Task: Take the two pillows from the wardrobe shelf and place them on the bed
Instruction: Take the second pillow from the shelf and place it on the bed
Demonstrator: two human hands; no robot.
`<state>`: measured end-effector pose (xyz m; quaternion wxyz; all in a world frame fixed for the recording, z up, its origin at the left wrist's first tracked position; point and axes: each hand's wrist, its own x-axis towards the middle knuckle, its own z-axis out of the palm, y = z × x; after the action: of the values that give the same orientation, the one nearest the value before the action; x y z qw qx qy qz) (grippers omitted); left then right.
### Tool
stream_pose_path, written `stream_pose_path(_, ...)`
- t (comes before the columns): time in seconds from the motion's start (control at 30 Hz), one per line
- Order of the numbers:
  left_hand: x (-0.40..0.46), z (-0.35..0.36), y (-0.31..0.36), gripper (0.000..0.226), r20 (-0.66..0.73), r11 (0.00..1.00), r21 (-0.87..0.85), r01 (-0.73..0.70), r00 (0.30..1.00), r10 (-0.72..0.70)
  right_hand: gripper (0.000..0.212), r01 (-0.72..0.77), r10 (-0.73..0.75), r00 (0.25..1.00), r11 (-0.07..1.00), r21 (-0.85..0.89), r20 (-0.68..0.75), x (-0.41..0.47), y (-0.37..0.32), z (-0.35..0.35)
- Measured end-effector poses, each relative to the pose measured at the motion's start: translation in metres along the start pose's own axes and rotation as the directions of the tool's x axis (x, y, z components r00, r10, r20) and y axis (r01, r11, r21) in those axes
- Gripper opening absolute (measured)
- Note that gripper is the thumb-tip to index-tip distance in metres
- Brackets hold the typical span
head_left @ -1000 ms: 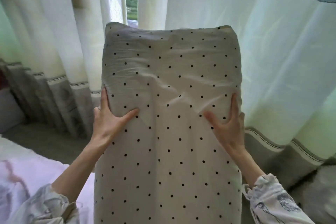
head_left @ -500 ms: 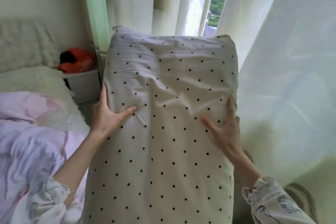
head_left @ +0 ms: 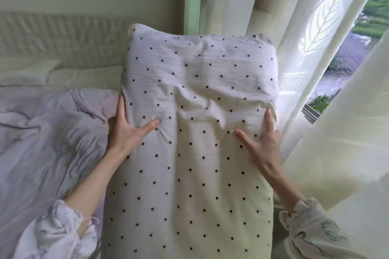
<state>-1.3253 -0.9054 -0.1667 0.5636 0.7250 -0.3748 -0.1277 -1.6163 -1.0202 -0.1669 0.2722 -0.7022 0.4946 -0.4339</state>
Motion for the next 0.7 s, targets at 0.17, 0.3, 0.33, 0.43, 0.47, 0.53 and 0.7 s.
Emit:
stream_pose_path(0.17,0.023,0.019,-0.006,0.121,-0.175,0.994,0.043,0.098,0.981,-0.089,0.105,0.031,-0.039,0.992,0.997,0.067,0.122,0.081,0.015,0.030)
stream_pose_path(0.3,0.035,0.024,-0.008,0.122,-0.282,0.994,-0.020,0.109,0.953,-0.110,0.103,0.113,-0.138,0.958,0.987,0.114,0.251,0.134,0.011,0.064)
stream_pose_path(0.33,0.038,0.022,-0.009,0.121,-0.311,0.992,-0.023,0.121,0.943,-0.122,0.103,0.133,-0.165,0.945,0.983,0.130,0.282,0.145,0.009,0.074)
stream_pose_path(0.43,0.049,0.017,-0.014,0.118,-0.398,0.987,-0.019,0.157,0.905,-0.152,0.102,0.159,-0.208,0.907,0.974,0.159,0.367,0.173,0.004,0.108)
stream_pose_path(0.47,0.054,0.015,-0.015,0.116,-0.421,0.986,-0.014,0.166,0.893,-0.157,0.101,0.150,-0.202,0.897,0.976,0.160,0.394,0.183,0.002,0.120)
stream_pose_path(0.53,0.065,0.013,-0.019,0.110,-0.458,0.981,-0.011,0.192,0.871,-0.176,0.100,0.133,-0.196,0.876,0.976,0.170,0.441,0.201,-0.001,0.145)
stream_pose_path(0.7,0.116,0.016,-0.039,0.105,-0.518,0.965,-0.002,0.262,0.825,-0.225,0.097,0.126,-0.212,0.835,0.972,0.199,0.507,0.251,0.000,0.209)
